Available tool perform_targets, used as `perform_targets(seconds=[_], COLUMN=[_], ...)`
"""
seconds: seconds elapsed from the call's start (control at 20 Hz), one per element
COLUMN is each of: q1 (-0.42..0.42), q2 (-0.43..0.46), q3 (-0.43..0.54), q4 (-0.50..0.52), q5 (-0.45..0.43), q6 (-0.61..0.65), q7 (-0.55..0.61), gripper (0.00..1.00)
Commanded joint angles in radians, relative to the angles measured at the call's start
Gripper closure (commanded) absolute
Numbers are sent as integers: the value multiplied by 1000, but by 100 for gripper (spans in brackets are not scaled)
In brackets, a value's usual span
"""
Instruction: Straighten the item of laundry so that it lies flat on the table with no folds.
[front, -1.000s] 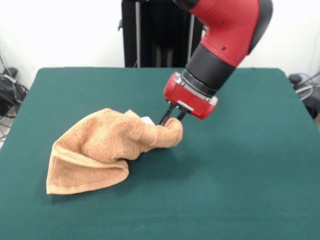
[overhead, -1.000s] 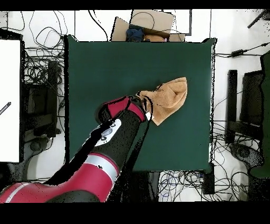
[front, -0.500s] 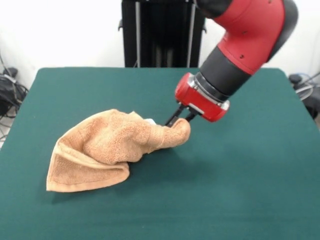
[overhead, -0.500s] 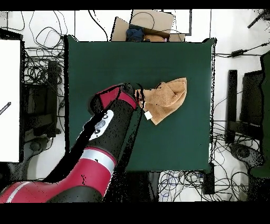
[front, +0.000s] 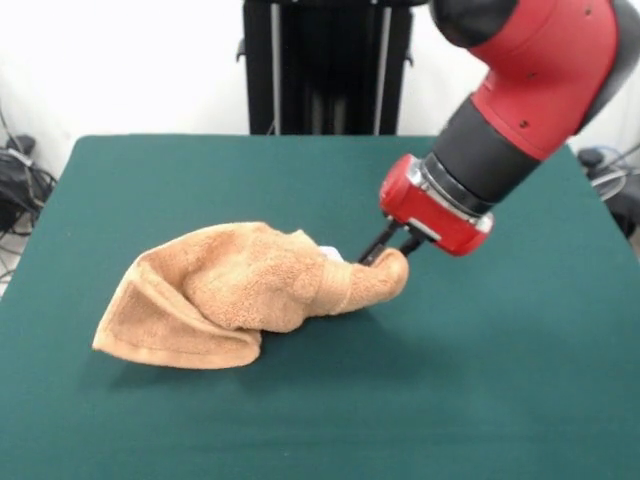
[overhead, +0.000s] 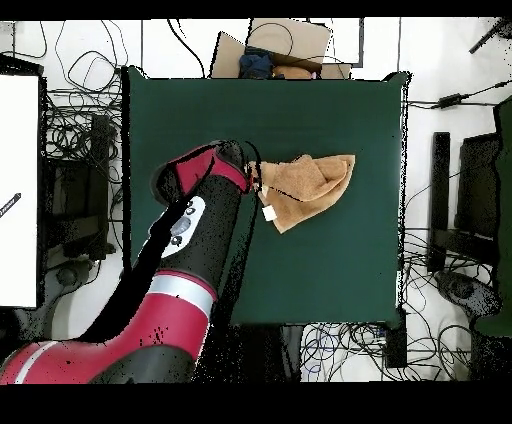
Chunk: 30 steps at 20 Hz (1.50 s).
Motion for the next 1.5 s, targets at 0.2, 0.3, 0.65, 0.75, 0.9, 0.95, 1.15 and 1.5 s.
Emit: perform_targets(seconds=[0.2,0.3,0.65,0.75,0.9,0.95,1.15,1.5], q1=[-10,-34,-98,-84,-50,-41,-35,-13], q2=[27,30,32,33,38,42,55,45], q3=[220,264,358,345,313,302,290,262], q4=[-69,-69,-32,-35,-24,-23,-27,-13], q5=[-78,-89,-76,-85,-96,-94,-84,-70], q6=[44,31,72,71,39,30,18,33], q7=[-259,-309,-320,-291,-233,-212,-182,-133], gripper=[100,100,100,100,100,100,100,100])
